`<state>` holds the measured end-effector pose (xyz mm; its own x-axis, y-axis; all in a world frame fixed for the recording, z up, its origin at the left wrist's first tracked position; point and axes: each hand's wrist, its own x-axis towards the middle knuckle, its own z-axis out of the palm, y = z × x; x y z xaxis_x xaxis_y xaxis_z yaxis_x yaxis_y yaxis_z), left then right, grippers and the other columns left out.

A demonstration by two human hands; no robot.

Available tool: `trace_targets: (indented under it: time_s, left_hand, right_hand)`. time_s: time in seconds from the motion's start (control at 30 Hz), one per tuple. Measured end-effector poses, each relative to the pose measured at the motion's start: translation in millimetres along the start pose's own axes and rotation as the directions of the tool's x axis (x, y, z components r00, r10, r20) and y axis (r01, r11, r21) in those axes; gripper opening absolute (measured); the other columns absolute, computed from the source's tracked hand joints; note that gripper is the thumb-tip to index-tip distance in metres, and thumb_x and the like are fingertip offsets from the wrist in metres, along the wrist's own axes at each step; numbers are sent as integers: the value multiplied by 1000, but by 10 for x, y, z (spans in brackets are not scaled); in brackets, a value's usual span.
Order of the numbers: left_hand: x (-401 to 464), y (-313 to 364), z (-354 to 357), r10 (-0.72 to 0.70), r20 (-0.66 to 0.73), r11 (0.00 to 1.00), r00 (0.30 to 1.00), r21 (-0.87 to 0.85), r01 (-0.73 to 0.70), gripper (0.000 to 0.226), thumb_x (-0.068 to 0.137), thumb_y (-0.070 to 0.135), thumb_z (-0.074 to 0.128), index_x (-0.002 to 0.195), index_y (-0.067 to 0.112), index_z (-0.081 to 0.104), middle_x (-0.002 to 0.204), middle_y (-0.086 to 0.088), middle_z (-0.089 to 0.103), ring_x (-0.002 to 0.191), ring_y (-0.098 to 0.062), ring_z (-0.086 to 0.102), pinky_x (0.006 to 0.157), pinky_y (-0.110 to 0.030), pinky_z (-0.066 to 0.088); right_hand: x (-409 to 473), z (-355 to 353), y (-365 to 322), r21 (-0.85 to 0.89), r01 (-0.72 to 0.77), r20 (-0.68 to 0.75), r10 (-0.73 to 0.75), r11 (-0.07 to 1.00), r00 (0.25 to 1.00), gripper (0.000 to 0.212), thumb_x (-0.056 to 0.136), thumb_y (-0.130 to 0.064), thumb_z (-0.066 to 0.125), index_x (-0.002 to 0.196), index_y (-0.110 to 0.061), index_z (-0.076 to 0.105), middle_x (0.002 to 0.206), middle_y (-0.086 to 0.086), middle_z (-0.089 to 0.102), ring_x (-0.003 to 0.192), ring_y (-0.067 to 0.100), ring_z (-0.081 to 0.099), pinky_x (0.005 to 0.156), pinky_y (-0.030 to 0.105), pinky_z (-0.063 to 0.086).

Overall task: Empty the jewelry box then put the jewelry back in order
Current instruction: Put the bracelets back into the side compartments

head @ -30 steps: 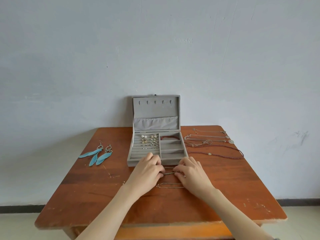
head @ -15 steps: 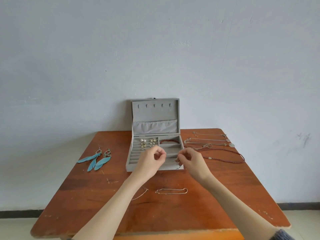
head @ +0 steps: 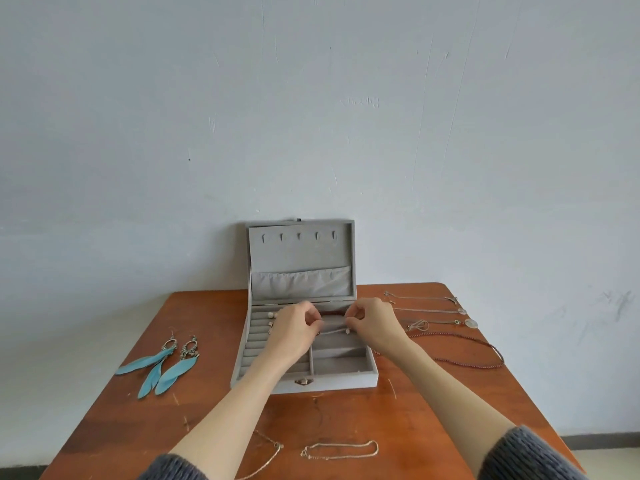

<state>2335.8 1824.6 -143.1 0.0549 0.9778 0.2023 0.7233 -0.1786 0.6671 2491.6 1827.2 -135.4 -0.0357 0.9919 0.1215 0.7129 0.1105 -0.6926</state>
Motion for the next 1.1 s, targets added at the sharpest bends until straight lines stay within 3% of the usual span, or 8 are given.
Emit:
trace_targets:
  time_s: [0.07, 0.17, 0.37, 0.53, 0.83, 1.1]
  left_hand:
    - [31, -53, 55, 41, 3, 997, 999, 71, -41, 7, 85, 23, 64, 86, 16, 65, 88, 0, 64, 90, -14, 56, 76, -27, 48]
    - [57, -95, 86, 112, -1, 970, 994, 219, -109, 12, 87, 25, 62, 90, 14, 67, 102, -1, 57, 105, -16, 44, 87, -27, 40]
    - [78, -159, 98, 134, 28, 938, 991, 318, -136, 18, 88, 28, 60, 97, 15, 69, 109, -4, 53, 109, -19, 41, 88, -27, 40]
    - [10, -134, 35, 167, 65, 902, 984, 392, -179, 28, 92, 33, 52, 112, 18, 66, 114, -3, 53, 111, -20, 40, 90, -28, 38]
    - [-465, -5, -249, 278, 47, 905, 960, 322, -277, 28, 94, 29, 48, 118, 20, 59, 115, 1, 51, 113, -17, 38, 92, -25, 32]
    - [-1214, 42, -293, 314, 186, 925, 931, 162, -344, 19, 91, 29, 54, 103, 21, 66, 98, 11, 54, 103, -8, 44, 98, -26, 35]
  right_hand:
    - [33, 67, 57, -136, 42, 29, -39, 990, 999, 13, 85, -16, 58, 88, -14, 71, 93, 5, 71, 97, 22, 59, 91, 38, 46]
    - [64, 83, 67, -374, 107, 86, -80, 921, 993, 21, 88, -21, 50, 97, -19, 69, 104, 3, 69, 111, 23, 46, 94, 36, 34]
    - [38, 110, 64, -503, 170, 85, -148, 847, 985, 25, 91, -20, 47, 103, -19, 69, 114, 2, 60, 114, 24, 40, 94, 35, 33]
    - [-84, 119, 58, -488, 156, 63, -144, 859, 988, 29, 95, -24, 43, 112, -18, 65, 120, 4, 52, 117, 25, 37, 97, 36, 32]
    - [-597, 29, -7, -298, 227, -33, -247, 927, 968, 25, 94, -20, 48, 113, -12, 62, 114, 4, 51, 110, 22, 44, 94, 34, 39]
    - [-1362, 119, 38, -189, 270, -12, -277, 944, 961, 19, 91, -19, 53, 104, -15, 67, 106, 2, 58, 106, 20, 48, 92, 33, 40]
